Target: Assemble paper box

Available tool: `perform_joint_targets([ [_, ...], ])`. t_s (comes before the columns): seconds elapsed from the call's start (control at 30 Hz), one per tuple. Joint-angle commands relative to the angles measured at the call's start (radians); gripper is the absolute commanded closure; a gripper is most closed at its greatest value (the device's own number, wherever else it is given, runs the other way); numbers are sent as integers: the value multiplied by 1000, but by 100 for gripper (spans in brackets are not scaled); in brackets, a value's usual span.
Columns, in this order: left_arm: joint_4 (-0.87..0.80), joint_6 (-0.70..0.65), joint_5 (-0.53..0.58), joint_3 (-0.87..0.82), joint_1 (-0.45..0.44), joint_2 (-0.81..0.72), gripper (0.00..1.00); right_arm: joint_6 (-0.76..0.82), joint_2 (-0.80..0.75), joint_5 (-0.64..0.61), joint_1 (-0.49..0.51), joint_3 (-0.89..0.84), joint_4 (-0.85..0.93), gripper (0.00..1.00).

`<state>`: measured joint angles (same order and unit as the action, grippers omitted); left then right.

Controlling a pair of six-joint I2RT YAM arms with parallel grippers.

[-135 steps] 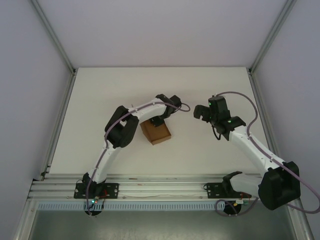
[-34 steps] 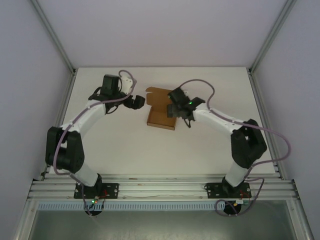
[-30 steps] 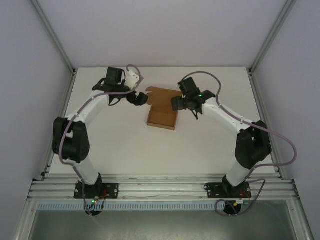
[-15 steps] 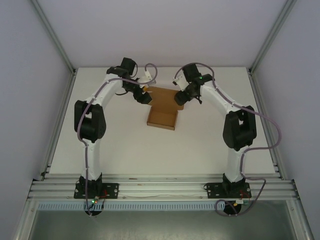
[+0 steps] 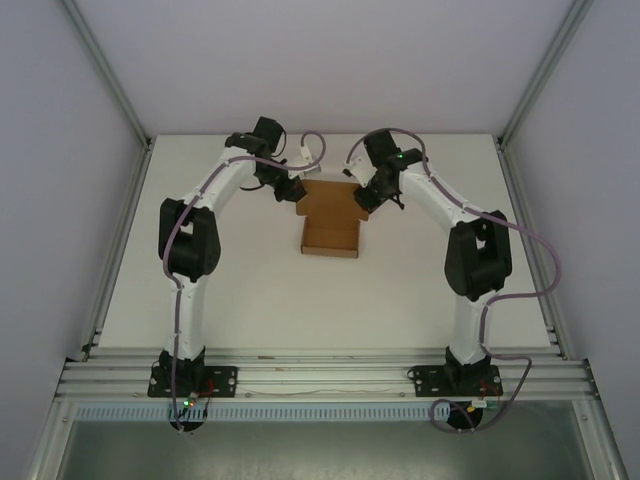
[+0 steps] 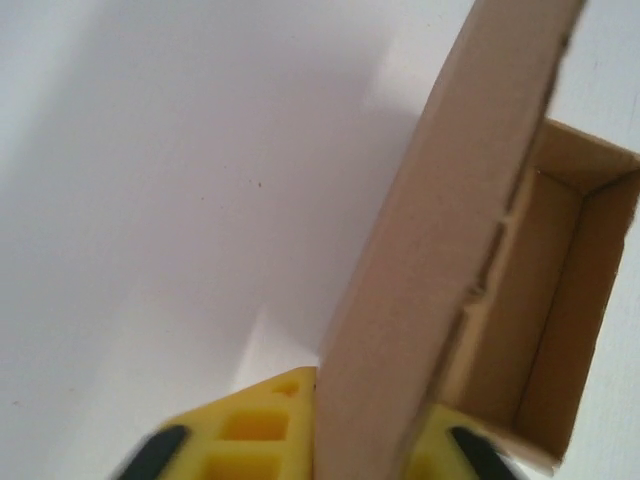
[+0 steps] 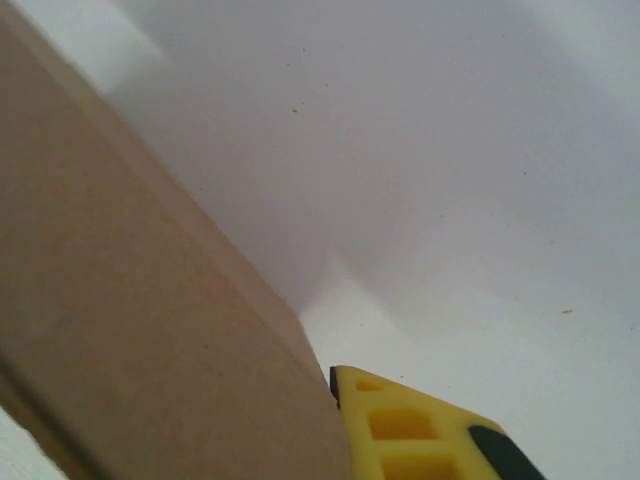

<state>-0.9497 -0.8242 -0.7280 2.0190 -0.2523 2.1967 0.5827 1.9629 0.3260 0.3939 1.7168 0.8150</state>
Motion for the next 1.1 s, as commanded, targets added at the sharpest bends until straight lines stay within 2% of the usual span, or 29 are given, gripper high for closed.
perform_joint_targets([
  [0.0, 56, 81, 26, -4, -10, -17, 100, -10, 7, -35, 0, 23, 39, 94],
  [0.1, 186, 227, 111, -83, -16, -66, 100, -68, -7, -53, 0, 24, 12, 97],
  [0.27, 474, 600, 377, -279, -41, -197, 100, -292, -45, -117, 1, 30, -59, 100],
  [0.47, 624, 939, 613, -455, -101, -333, 100, -630, -80, -285, 24, -2, -186, 100],
  [0.6, 748, 1164, 714, -553, -134, -376, 100, -844, -84, -299, 57, -58, -308, 100],
  [0.7, 794, 1336, 791, -570, -156, -368, 100, -916, -73, -351, 98, -65, -352, 100],
  [0.83, 840, 1454, 813, -568, -169, -340, 100, -960, -63, -387, 127, -58, -372, 100],
  [1.07, 891, 1464, 835, -617, -188, -330, 100, -1050, -34, -430, 133, -93, -431, 100],
])
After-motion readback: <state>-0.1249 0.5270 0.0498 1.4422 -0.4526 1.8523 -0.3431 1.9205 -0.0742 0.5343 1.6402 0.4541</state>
